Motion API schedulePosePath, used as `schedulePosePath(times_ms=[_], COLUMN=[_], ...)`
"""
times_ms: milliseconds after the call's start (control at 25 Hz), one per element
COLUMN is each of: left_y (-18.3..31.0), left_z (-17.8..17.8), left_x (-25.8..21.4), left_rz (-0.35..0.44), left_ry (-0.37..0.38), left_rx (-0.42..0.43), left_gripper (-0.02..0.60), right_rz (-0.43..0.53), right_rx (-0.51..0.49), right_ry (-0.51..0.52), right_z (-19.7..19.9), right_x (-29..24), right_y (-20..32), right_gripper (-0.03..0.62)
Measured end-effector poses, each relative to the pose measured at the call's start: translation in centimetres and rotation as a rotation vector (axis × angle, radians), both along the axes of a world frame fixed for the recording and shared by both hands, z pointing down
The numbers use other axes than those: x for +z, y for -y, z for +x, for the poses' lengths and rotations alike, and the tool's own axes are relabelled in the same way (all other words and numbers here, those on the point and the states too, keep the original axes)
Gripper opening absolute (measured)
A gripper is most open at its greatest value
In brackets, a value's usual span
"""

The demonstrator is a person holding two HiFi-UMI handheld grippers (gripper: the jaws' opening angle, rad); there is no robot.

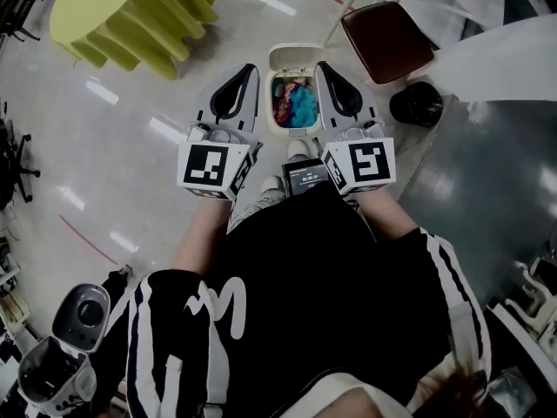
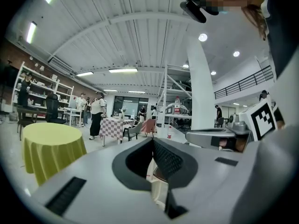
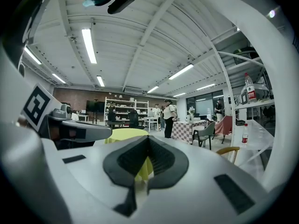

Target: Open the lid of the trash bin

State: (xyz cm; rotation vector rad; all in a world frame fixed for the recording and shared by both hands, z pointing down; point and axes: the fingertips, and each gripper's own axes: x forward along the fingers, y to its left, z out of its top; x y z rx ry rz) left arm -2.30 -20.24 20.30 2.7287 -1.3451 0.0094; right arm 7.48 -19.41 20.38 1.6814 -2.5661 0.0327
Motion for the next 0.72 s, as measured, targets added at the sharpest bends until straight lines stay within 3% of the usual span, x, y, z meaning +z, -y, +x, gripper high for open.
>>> schedulePosePath(times_ms=[720], left_y=[-1.0], left_z=[1.1], left_x=[-0.6], left_rz=[0.032], left_ry=[-0.024], left_rx=[0.027], left_gripper=[0.009], right_rz=[0.034], right_rx=[0.011], right_ry=[0.027], right_z=[0.6], right_x=[-1.4], right_y=[-1.0], right_gripper=[0.009])
